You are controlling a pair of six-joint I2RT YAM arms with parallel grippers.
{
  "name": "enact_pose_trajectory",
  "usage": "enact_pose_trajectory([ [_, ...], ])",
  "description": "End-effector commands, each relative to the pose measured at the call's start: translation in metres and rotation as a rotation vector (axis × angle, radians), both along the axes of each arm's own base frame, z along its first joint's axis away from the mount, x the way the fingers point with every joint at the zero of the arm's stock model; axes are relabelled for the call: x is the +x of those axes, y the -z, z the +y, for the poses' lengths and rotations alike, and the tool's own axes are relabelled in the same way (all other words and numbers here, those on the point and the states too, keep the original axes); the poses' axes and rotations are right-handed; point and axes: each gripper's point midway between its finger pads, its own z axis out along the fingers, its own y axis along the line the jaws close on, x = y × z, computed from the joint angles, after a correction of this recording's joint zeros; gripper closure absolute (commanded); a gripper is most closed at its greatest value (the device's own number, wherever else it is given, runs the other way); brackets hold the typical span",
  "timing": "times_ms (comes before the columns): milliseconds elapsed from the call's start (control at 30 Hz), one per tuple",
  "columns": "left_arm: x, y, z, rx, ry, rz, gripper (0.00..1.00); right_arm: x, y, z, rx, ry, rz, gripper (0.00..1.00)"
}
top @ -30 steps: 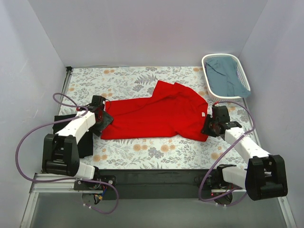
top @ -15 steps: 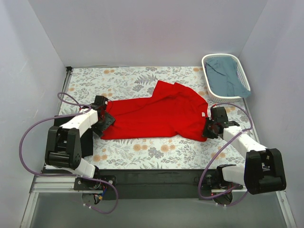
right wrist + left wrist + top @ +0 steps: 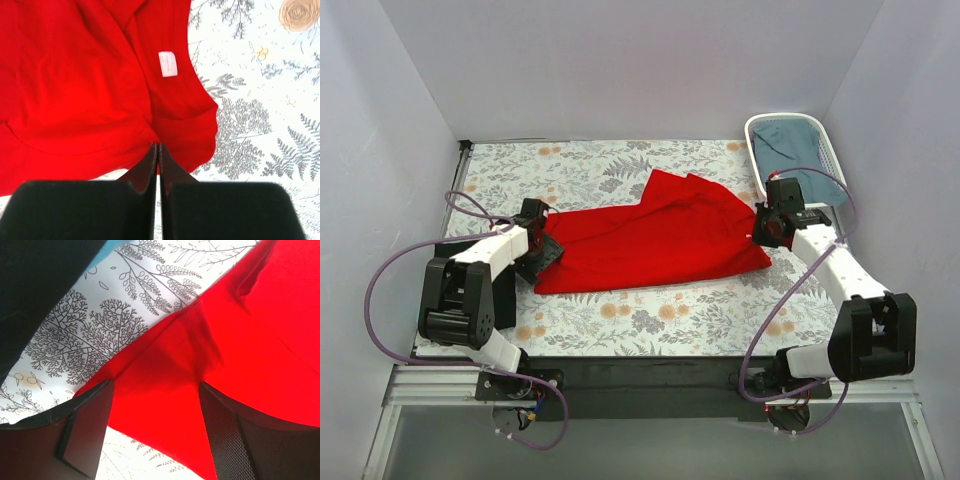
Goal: Fold and stack the t-shirts
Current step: Fold the tshirt
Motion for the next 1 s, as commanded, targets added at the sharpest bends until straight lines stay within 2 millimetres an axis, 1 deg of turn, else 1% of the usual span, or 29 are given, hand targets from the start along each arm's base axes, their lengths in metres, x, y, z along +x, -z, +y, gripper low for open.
enact_pose_trajectory([
  [0,0.013,-0.012,-0.003,0.000,0.017,-0.042,0.33,0.002,0.004,-0.006,-0.059,-0.025,0.058,0.99],
  [33,0.013,-0.011,-0.002,0.002,0.016,-0.038,0.32,0.005,0.011,-0.005,-0.061,-0.034,0.080,0.99],
  [67,0.013,-0.011,-0.003,0.002,0.018,-0.039,0.33,0.006,0.013,-0.003,-0.054,-0.039,0.088,0.99],
  [200,0.013,-0.012,-0.003,0.001,0.017,-0.036,0.32,0.005,0.033,0.000,-0.050,-0.059,0.155,0.99],
  [233,0.012,-0.012,-0.003,0.001,0.017,-0.035,0.33,0.003,0.040,0.000,-0.055,-0.059,0.177,0.98],
  [267,0.011,-0.011,-0.002,0.003,0.016,-0.033,0.33,0.000,0.044,-0.001,-0.057,-0.057,0.191,0.94],
  [300,0.011,-0.012,-0.002,0.005,0.016,-0.033,0.33,-0.002,0.048,-0.002,-0.060,-0.055,0.200,0.89],
  [333,0.010,-0.012,-0.002,0.004,0.013,-0.032,0.32,-0.003,0.048,-0.004,-0.067,-0.048,0.195,0.77],
  [367,0.009,-0.012,-0.001,0.007,0.011,-0.032,0.32,-0.005,0.047,-0.006,-0.071,-0.039,0.193,0.71],
  [400,0.008,-0.012,-0.001,0.007,0.010,-0.027,0.32,-0.009,0.049,-0.007,-0.074,-0.030,0.197,0.59],
  [433,0.007,-0.012,-0.001,0.005,0.007,-0.028,0.32,-0.010,0.043,-0.009,-0.073,-0.026,0.177,0.54],
  [467,0.006,-0.012,-0.001,0.007,0.005,-0.028,0.32,-0.012,0.041,-0.011,-0.066,-0.014,0.173,0.51],
  [500,0.004,-0.013,0.000,0.010,0.001,-0.022,0.32,-0.017,0.041,-0.012,-0.057,-0.006,0.176,0.50],
  [533,0.004,-0.014,0.002,0.014,-0.003,-0.023,0.32,-0.019,0.033,-0.015,-0.048,0.010,0.151,0.47],
  [567,0.002,-0.016,0.003,0.021,-0.005,-0.024,0.32,-0.026,0.030,-0.016,-0.035,0.026,0.133,0.47],
  [667,-0.002,-0.017,0.007,0.034,-0.022,-0.025,0.33,-0.038,0.029,-0.019,-0.002,0.071,0.113,0.48],
  [700,-0.005,-0.015,0.008,0.032,-0.024,-0.016,0.33,-0.045,0.035,-0.017,0.011,0.074,0.128,0.48],
  [833,-0.013,-0.012,0.010,0.030,-0.031,-0.010,0.36,-0.053,0.049,-0.015,0.059,0.112,0.135,0.44],
  [867,-0.014,-0.012,0.009,0.024,-0.033,-0.011,0.36,-0.051,0.051,-0.015,0.070,0.118,0.128,0.42],
  [967,-0.019,-0.007,0.009,0.015,-0.047,0.007,0.37,-0.051,0.058,-0.010,0.131,0.133,0.128,0.41],
])
